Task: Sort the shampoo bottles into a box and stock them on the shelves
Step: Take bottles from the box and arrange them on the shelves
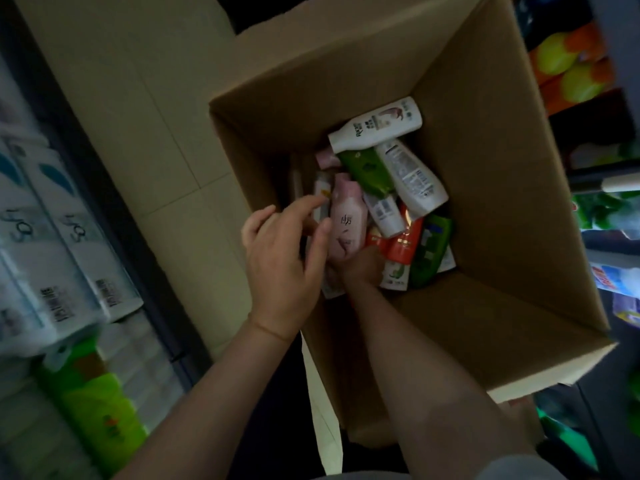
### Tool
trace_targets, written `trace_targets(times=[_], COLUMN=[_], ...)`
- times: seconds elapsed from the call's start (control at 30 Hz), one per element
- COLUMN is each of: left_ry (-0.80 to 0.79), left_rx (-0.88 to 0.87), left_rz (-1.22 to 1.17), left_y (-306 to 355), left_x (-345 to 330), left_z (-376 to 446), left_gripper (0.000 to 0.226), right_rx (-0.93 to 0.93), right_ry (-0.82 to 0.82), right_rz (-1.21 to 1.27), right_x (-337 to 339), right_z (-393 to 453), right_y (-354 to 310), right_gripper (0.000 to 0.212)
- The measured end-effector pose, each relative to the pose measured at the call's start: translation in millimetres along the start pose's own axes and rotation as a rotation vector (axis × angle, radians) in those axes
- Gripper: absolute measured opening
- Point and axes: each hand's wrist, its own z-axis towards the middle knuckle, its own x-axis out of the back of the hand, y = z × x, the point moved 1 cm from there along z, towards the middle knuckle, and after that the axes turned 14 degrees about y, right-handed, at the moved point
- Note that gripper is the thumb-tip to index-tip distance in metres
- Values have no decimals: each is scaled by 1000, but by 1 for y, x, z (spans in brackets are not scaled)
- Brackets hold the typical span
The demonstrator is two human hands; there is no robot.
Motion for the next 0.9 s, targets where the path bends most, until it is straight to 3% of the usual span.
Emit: trace_targets(times=[0.17,0.27,0.43,0.57,0.63,0.73,0.8,0.9], left_ry=[1,-16,-71,-240,-348,-477,-460,-474], left_rx=[-13,-19,-6,40,194,675,953,1138], left_rz=[7,27,84,193,13,-526,-747,-743], left_y=[0,1,11,28,41,63,63,53], left_x=[-1,-2,1,3,-1,-18,-36,-56], left_z=[0,1,6,12,18,34,42,45], left_gripper=[24,24,32,54,52,36,39,37], right_rx=[38,-45,-72,32,119,203,226,231], right_ry=[-168,-270,-544,-681,-725,-695,-562,-262], right_rz=[204,406,679,886,936,905,738,497], right_x=[2,21,84,154,183,208,216,215], right_z=[6,-3,-27,-58,-69,-72,-63,-32], right_y=[4,-3,-23,-33,-34,-38,-44,-52], right_gripper=[85,95,75,51,49,42,52,54])
